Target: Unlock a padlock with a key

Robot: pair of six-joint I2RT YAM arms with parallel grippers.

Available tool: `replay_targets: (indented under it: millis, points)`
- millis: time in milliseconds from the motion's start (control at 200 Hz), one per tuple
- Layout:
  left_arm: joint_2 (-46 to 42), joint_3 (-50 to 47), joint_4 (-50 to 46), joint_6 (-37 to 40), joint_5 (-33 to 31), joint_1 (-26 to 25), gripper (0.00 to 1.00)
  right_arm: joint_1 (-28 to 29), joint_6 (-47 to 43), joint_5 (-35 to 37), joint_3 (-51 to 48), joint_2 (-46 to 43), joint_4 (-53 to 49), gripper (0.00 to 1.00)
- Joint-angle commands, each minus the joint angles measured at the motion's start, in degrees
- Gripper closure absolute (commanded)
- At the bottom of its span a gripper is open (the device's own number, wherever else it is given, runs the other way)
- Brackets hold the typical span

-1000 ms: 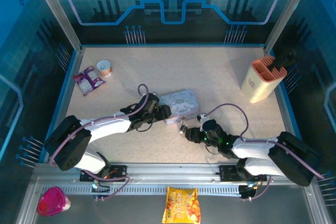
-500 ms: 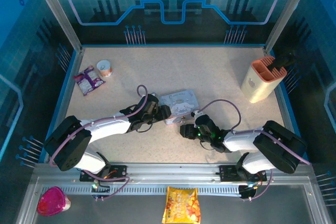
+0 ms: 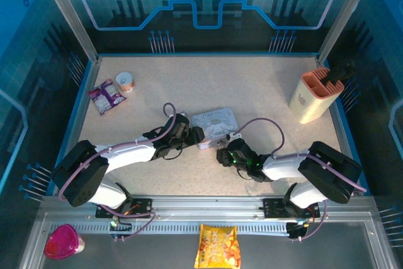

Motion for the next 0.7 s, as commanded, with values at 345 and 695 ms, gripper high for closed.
replay_targets:
  millis: [345,695]
  points:
    - [-0.8,-3.2,-3.3,-1.4,-1.7,-0.1,0.45,0.3,7.0,0.8,-4.0,-2.5,3.9,0.92]
    - [0.2,-2.6,-2.6,-2.0,-2.0,-1.8,0.46,0.3,15.8,4.8,-5.5,-2.1,12.0,0.99]
